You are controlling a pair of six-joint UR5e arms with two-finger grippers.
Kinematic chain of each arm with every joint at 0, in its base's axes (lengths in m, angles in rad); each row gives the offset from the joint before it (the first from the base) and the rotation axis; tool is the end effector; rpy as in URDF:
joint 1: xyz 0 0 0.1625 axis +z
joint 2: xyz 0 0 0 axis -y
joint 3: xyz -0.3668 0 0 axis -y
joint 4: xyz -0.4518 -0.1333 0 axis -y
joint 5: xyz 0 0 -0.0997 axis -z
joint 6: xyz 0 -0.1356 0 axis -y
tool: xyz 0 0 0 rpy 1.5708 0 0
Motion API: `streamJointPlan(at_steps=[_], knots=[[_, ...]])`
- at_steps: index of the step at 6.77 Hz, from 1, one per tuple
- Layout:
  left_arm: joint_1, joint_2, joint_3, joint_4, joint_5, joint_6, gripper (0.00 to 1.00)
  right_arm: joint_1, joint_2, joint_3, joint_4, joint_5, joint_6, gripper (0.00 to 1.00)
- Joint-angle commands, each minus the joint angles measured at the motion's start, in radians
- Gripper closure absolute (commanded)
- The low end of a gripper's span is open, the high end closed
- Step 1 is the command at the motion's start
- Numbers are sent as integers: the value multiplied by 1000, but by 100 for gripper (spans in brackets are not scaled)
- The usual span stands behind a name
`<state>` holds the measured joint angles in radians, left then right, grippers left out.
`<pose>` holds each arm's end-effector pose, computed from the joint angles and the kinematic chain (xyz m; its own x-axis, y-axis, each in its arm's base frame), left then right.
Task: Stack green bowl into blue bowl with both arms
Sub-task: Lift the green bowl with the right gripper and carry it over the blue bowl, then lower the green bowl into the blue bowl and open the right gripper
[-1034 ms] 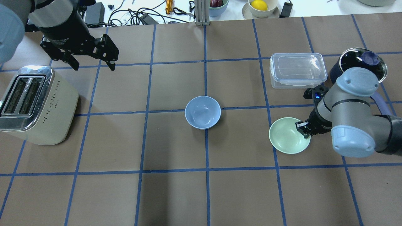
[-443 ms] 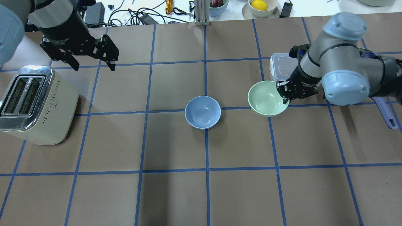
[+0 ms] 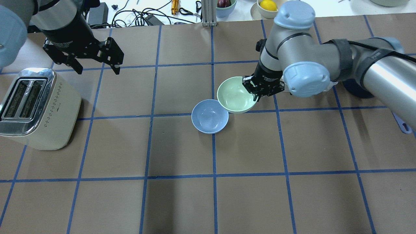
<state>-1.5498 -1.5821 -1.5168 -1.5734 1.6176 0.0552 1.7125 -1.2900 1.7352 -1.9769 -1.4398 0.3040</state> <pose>-0.1152 -0.5631 0.4172 -0.9983 0.0323 -0.0489 0.0342 0.9987 -0.0374 0.2348 -0.5764 0.1821 -0.9794 0.1673 -0.1128 0.1594 0.9843 0.0764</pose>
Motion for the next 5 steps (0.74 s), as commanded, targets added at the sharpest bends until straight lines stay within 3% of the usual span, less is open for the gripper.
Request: streamJointPlan(at_steps=[1,5], knots=[[-1,2,0,-1,-1,0,0,71,43,-8,-6,57,44,100],[2,7,4,1,-19,2,0,84,89,-2,-72,61,43,100]])
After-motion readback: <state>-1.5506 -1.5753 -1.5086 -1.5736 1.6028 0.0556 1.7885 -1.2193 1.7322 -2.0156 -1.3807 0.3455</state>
